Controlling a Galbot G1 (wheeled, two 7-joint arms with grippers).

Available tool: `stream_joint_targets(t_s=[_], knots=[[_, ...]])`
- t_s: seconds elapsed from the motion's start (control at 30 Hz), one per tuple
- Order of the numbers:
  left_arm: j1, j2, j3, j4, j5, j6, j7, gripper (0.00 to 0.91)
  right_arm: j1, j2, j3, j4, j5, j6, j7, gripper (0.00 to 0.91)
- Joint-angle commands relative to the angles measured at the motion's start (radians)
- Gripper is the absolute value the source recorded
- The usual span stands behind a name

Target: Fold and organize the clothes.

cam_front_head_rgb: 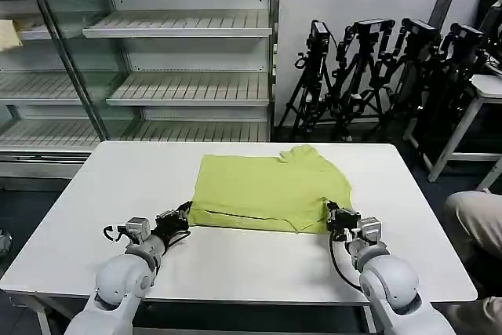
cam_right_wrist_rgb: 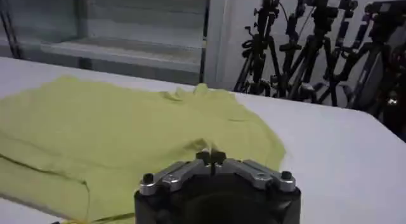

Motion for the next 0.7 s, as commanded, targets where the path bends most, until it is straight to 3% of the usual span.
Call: stream_joint_targets(t_s=[0.03, 0.43, 0.47, 0.5, 0.53, 0.57, 0.6, 0.63, 0.67, 0.7], knots=[[-0.020, 0.001, 0.003, 0.028, -0.002, -0.003, 0.003, 0.020, 0.041, 0.001, -0.005, -0.042, -0.003, 0.001, -0.004, 0.000], [-0.049, 0.002, 0.023, 0.068, 0.010, -0.033, 0.008, 0.020, 0.064, 0.016, -0.031, -0.079, -0.018, 0.007, -0.017, 0.000], [-0.057, 0.001, 0.026, 0.074, 0.015, -0.035, 0.007, 0.151, 0.067, 0.018, -0.033, -0.085, -0.022, 0.007, -0.017, 0.000], [-0.065, 0.000, 0.027, 0.080, 0.018, -0.037, 0.007, 0.484, 0.069, 0.019, -0.033, -0.092, -0.026, 0.008, -0.018, 0.000], [-0.067, 0.000, 0.029, 0.082, 0.020, -0.040, 0.007, 0.484, 0.072, 0.020, -0.034, -0.096, -0.026, 0.008, -0.018, 0.000], [-0.077, -0.001, 0.030, 0.089, 0.021, -0.046, 0.008, 0.806, 0.074, 0.022, -0.035, -0.103, -0.028, 0.009, -0.018, 0.000], [-0.082, -0.001, 0.031, 0.091, 0.021, -0.046, 0.007, 0.796, 0.075, 0.023, -0.035, -0.107, -0.028, 0.010, -0.018, 0.000], [-0.086, -0.001, 0.032, 0.094, 0.025, -0.046, 0.004, 0.907, 0.076, 0.023, -0.035, -0.111, -0.030, 0.010, -0.017, 0.000], [-0.089, -0.001, 0.034, 0.095, 0.036, -0.044, -0.003, 0.907, 0.077, 0.023, -0.035, -0.112, -0.038, 0.004, -0.010, 0.333], [-0.090, 0.000, 0.033, 0.096, 0.039, -0.045, -0.003, 0.907, 0.077, 0.023, -0.035, -0.111, -0.038, 0.001, -0.008, 0.907]])
